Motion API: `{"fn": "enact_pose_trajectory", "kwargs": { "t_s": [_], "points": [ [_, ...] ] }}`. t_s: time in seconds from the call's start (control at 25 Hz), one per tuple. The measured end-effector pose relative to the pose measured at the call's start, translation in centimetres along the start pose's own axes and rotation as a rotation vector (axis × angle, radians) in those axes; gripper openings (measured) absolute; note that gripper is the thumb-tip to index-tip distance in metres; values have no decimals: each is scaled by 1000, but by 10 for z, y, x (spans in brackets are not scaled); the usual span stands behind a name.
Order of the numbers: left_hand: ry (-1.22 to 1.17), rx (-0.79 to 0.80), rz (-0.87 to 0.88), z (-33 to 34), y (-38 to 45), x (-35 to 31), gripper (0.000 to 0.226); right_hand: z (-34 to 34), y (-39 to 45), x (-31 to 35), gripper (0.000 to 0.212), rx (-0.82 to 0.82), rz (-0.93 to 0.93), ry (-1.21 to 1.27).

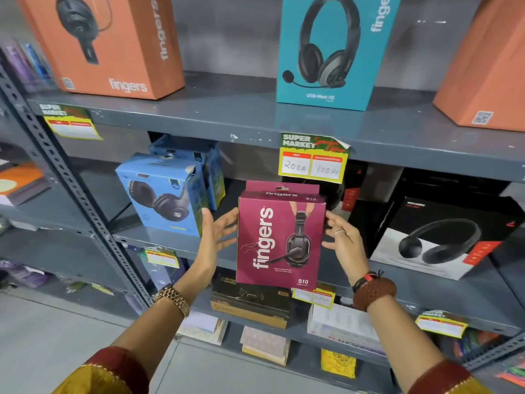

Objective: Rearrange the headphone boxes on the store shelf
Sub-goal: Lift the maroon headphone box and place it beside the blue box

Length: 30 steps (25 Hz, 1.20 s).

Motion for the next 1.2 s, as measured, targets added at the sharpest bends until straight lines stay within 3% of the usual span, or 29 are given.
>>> {"fn": "enact_pose_trajectory", "kwargs": {
  "t_s": [0.16, 0.32, 0.36, 0.4, 0.48, 0.52, 0.64, 0.68, 0.76, 0.84, 0.88, 0.96, 1.0, 1.08, 1.12, 1.16, 1.2],
  "points": [
    [20, -8, -3, -26, -1, -18, 109, 46, 12, 14, 43, 68, 35, 105],
    [10, -30, 19, -38, 26, -28, 38, 86, 41, 20, 44, 88, 91, 162],
    [-30, -6, 35, -49, 43, -19, 33, 93, 54, -3, 42, 108, 129, 84],
    [-101, -24, 21, -62, 62, -6, 30, 102, 85, -66, 42, 194, 180, -65],
    [-147, -111, 13, -82, 80, 14, 21, 114, 106, -140, 44, 234, 435, -129],
    [-157, -120, -24, -84, 80, 21, 23, 116, 104, -136, 45, 229, 439, -269],
    [-135, -71, -75, -69, 67, 20, 43, 120, 61, -24, 48, 232, 330, -769],
    [-114, -60, -37, -70, 66, 22, 48, 117, 54, -16, 49, 248, 309, -950],
    [-95, -70, 24, -74, 70, 27, 59, 110, 42, 3, 49, 414, 327, -1178],
    [-78, -149, 28, -73, 70, 31, 55, 104, 41, -8, 49, 324, 327, -1061],
    [-67, -203, 50, -70, 67, 36, 50, 102, 37, -18, 50, 312, 346, -723],
    [-38, -294, 89, -60, 56, 48, 46, 92, 40, -15, 60, 198, 154, -66],
    [-24, -324, 101, -53, 52, 53, 45, 80, 35, -13, 66, 143, 113, 11],
    [9, -355, 94, -28, 47, 67, 46, 41, 16, -22, 108, 96, 50, 67],
    [36, -354, 88, -14, 45, 73, 47, 16, 16, -43, 128, -32, 56, 22],
    [48, -340, 83, 5, 41, 79, 47, -7, 16, -61, 131, -99, -1, -190],
    [43, -318, 76, 24, 37, 83, 48, -30, 11, -87, 113, -173, -58, -339]
  ]
}}
Point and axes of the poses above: each hand's wrist, its own y-axis towards the middle knuckle, its own z-axis out of the palm, x = y × z, the point moved 4 cm from there along y, towards the middle knuckle, and after that the axes turned 11 degrees about -y, right-handed, at the moved point
